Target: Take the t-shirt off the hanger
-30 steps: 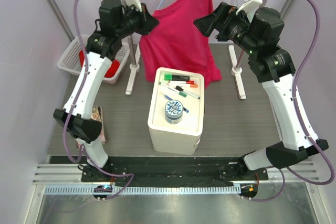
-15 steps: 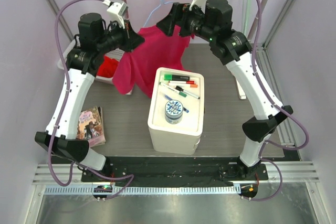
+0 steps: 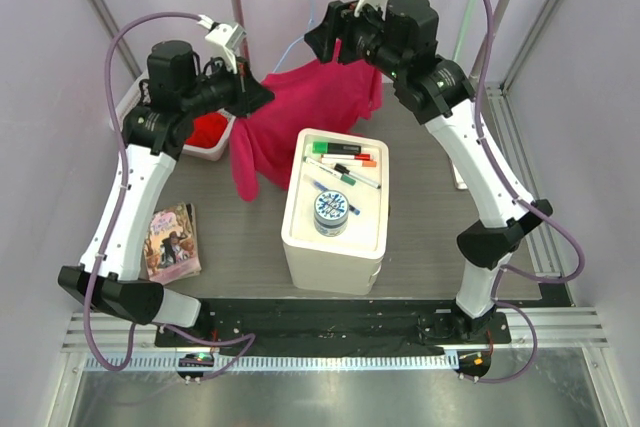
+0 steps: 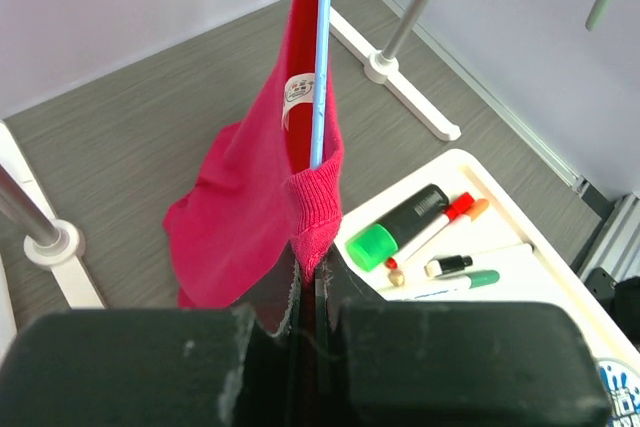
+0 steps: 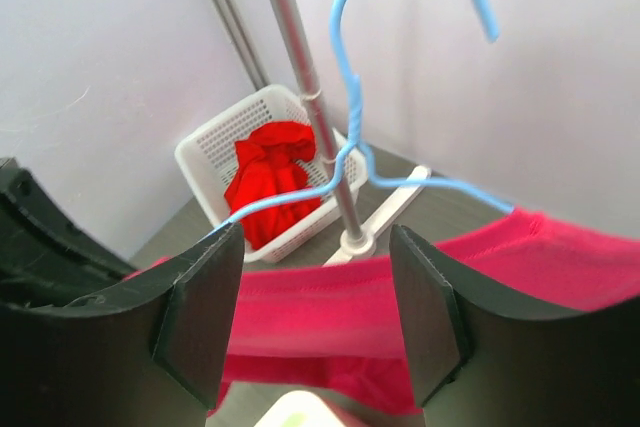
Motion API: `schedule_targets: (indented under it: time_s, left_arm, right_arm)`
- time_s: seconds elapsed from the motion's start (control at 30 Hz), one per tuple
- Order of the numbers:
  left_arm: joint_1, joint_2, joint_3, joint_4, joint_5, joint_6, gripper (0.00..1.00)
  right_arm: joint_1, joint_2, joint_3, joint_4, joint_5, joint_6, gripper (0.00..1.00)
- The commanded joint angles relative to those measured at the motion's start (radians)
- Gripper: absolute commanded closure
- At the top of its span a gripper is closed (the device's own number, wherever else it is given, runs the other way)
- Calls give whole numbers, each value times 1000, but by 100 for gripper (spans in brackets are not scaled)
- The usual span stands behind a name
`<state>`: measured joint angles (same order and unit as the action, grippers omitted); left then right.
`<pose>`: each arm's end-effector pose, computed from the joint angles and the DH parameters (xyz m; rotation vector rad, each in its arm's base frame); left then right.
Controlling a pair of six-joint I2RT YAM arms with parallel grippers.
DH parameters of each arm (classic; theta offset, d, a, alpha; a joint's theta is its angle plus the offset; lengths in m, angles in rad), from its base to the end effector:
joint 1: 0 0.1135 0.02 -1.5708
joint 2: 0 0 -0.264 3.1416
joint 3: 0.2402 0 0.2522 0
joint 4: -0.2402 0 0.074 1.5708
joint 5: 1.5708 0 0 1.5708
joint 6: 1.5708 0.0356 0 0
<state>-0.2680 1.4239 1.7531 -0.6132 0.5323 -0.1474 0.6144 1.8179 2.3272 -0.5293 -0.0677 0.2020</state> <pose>0.2790 -0.0953 0.4813 0.4885 1.8221 -0.7788 0.3080 0.2203 0.5391 -0.3874 1.5872 0.6861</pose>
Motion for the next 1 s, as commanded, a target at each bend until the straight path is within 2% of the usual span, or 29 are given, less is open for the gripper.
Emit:
schedule_targets:
  time_s: [0.0, 0.33, 0.53, 0.63, 0.8, 0.9, 0.93, 0.97]
  left_arm:
    - [3, -57, -4, 20, 75, 23, 100]
    - [3, -59, -9, 6, 136, 25, 100]
    - [3, -65, -26, 24, 158, 5, 100]
    - [3, -75, -44, 56, 167, -11, 100]
    - [4, -82, -66, 130, 175, -73, 100]
    - [4, -83, -84, 197, 176, -118, 100]
    - [4, -85, -89, 216, 173, -147, 100]
    - [3, -86, -93, 234, 169, -165, 100]
  right_arm:
    - [1, 21, 63, 72, 43, -65, 35]
    - [-1, 58, 60, 112, 63, -67, 36]
    - [1, 58, 26, 141, 49, -62, 41]
    - [1, 44, 0, 161, 55, -61, 50]
    - [1, 9, -74, 227, 58, -47, 73]
    - [1, -12, -109, 261, 63, -39, 89]
    - [1, -17, -118, 268, 97, -39, 98]
    - [1, -31, -135, 276, 103, -39, 99]
